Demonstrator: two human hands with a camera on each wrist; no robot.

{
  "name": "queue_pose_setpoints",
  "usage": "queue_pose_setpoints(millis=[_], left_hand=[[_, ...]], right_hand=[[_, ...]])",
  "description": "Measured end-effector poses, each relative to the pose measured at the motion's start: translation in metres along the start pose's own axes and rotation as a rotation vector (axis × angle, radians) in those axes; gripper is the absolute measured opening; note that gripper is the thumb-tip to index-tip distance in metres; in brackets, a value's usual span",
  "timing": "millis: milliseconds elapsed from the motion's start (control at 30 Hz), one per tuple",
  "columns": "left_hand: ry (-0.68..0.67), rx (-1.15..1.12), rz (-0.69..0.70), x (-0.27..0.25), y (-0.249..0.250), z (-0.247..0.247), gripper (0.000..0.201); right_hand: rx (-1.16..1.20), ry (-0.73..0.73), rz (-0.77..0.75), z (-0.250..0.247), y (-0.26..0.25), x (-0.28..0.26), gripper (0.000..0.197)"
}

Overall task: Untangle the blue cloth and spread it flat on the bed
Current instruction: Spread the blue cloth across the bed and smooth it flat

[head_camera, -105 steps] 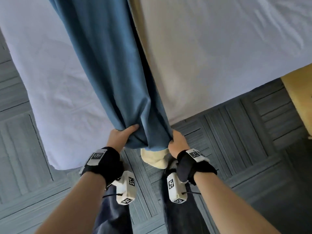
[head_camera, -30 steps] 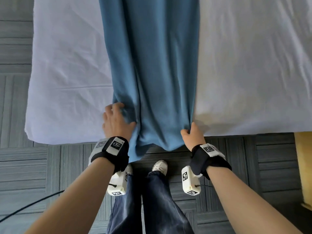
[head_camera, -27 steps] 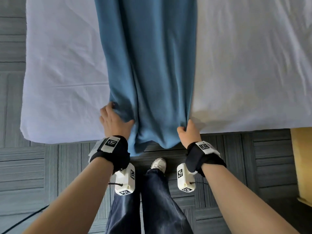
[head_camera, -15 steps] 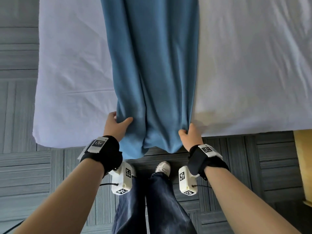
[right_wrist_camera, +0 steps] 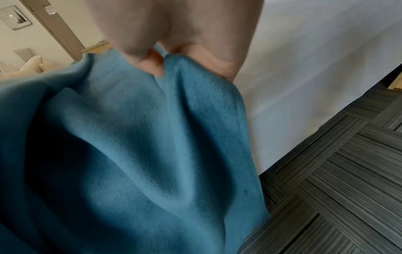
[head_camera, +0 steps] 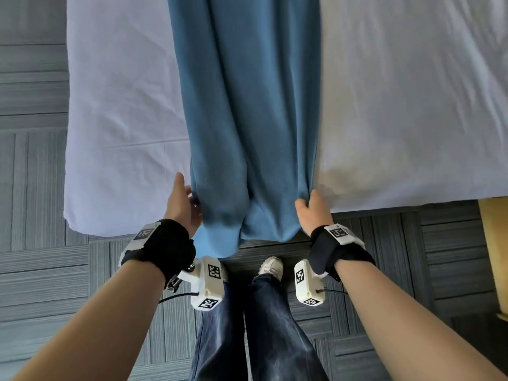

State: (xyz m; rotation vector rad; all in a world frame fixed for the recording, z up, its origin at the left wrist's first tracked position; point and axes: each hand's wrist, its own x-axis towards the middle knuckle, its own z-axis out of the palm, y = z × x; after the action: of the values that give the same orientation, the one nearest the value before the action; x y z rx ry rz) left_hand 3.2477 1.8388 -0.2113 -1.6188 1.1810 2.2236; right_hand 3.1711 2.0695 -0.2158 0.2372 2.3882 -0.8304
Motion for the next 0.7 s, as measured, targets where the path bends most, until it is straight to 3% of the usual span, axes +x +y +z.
queue_pose_setpoints(millis=[100,167,300,367,433,500,567,633,700], left_hand=[[0.05,0.112,0.071,-0.007,0.0,-0.003,0.025],[0.112,0.252,0.184,-0.008,0.003,-0.012,0.022],[0.435,0.738,0.567,-0.014,0.018,-0.049,0.024],[0.539,0.808,0.646,-0.023,0.022,-0.071,0.024],[0.629,0.849,0.621,-0.03,0.025,-0.096,0.026],[0.677,0.984,0.507,-0.029,0.026,-0.116,0.027],[0.656,1.168,0.409,-0.023,0.025,-0.124,0.023],[0.567,1.174,0.43,-0.015,0.021,-0.12,0.019],[0.452,1.06,0.522,-0.007,0.014,-0.108,0.015]], right_hand=[[0.136,0.087,0.031,-0.005,0.003,0.002,0.032],[0.235,0.137,0.115,-0.015,0.008,0.002,0.046],[0.12,0.394,0.119,-0.053,0.026,0.005,0.038],[0.079,0.547,0.105,-0.073,0.036,0.005,0.036],[0.079,0.608,0.124,-0.087,0.042,0.006,0.035],[0.039,0.546,0.166,-0.092,0.047,0.011,0.035],[-0.04,0.381,0.199,-0.086,0.054,0.018,0.035],[-0.076,0.235,0.201,-0.073,0.06,0.023,0.031],[-0.055,0.177,0.173,-0.06,0.063,0.026,0.027]])
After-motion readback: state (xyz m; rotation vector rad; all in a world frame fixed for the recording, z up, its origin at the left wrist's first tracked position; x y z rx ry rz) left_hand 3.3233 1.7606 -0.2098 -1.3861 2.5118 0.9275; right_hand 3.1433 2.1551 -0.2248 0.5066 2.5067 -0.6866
